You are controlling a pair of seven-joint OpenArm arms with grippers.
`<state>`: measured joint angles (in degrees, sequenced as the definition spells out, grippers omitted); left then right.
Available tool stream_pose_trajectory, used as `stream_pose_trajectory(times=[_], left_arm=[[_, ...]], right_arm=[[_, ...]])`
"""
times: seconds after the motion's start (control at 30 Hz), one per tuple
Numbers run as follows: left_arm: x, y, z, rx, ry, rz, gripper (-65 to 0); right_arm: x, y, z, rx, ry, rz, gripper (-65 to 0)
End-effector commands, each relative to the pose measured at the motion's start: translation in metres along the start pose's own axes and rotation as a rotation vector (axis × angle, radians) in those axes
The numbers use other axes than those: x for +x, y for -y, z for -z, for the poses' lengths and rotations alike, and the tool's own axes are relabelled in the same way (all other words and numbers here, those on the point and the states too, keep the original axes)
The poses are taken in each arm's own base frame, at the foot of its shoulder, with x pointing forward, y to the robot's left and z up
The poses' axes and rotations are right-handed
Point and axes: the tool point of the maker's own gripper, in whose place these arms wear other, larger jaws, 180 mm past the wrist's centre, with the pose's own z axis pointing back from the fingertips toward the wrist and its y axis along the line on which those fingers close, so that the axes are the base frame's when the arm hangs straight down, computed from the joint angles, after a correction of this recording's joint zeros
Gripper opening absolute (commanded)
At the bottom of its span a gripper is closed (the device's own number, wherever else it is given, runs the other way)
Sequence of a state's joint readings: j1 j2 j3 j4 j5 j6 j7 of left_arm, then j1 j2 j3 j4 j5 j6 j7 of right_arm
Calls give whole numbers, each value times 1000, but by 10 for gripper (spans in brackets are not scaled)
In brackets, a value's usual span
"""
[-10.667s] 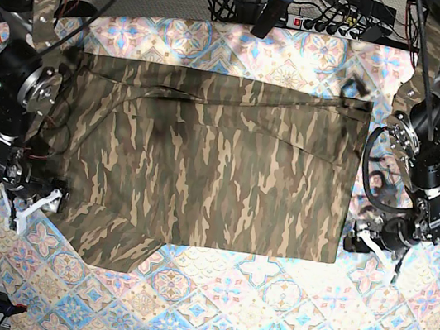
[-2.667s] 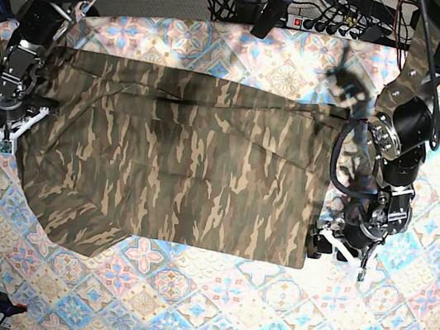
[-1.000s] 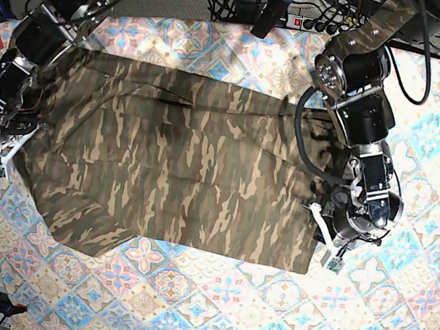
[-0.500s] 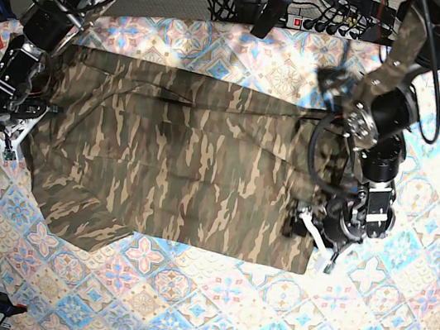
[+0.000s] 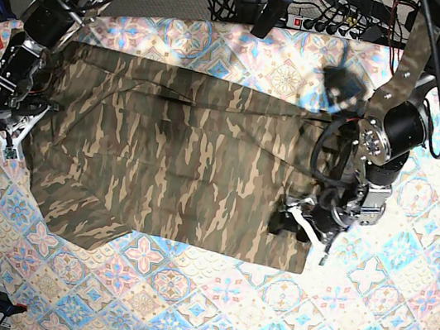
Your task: Fold the T-shirt properly
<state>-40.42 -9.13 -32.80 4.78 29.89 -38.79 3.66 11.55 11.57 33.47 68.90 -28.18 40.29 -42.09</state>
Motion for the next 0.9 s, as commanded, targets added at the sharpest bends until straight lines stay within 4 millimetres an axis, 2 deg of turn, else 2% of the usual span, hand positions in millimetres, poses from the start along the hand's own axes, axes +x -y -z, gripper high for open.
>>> stream_pose_trajectory(times=[0.0, 0.1, 0.2, 0.27, 0.4, 0.43, 0.47, 0.57, 0.63, 0.7, 0.8, 0.87], left_arm=[[11, 2, 1, -8, 3, 11, -272], [8, 14, 7, -29, 2, 5, -301], [3, 15, 8, -34, -25, 9, -332], [-2, 17, 8, -37, -51, 7, -384], [4, 17, 9, -34, -42, 1, -542], [7, 16, 9, -30, -31, -7, -554], [13, 11, 7, -20, -9, -20, -548], [49, -13, -5, 59, 104, -23, -498], [67, -41, -24, 144, 174, 1, -424], [79, -58, -38, 216, 217, 33, -323], [78, -68, -48, 257, 223, 63, -208], [73, -79, -55, 277, 205, 71, -186]], right_arm=[[15, 18, -7, -41, 39, 1, -635], [15, 18, -7, -41, 39, 1, -635], [15, 19, -8, -42, 40, 1, -635], [15, 19, -8, -43, 41, 3, -635], [15, 19, -8, -43, 41, 3, -635], [15, 19, -8, -43, 41, 3, -635], [15, 19, -8, -43, 41, 3, -635], [14, 19, -8, -42, 40, 2, -635], [14, 19, -8, -42, 40, 2, -635], [8, 17, -7, -39, 28, -1, -635], [0, 14, -6, -35, 12, -6, -635], [0, 14, -6, -35, 12, -6, -635]])
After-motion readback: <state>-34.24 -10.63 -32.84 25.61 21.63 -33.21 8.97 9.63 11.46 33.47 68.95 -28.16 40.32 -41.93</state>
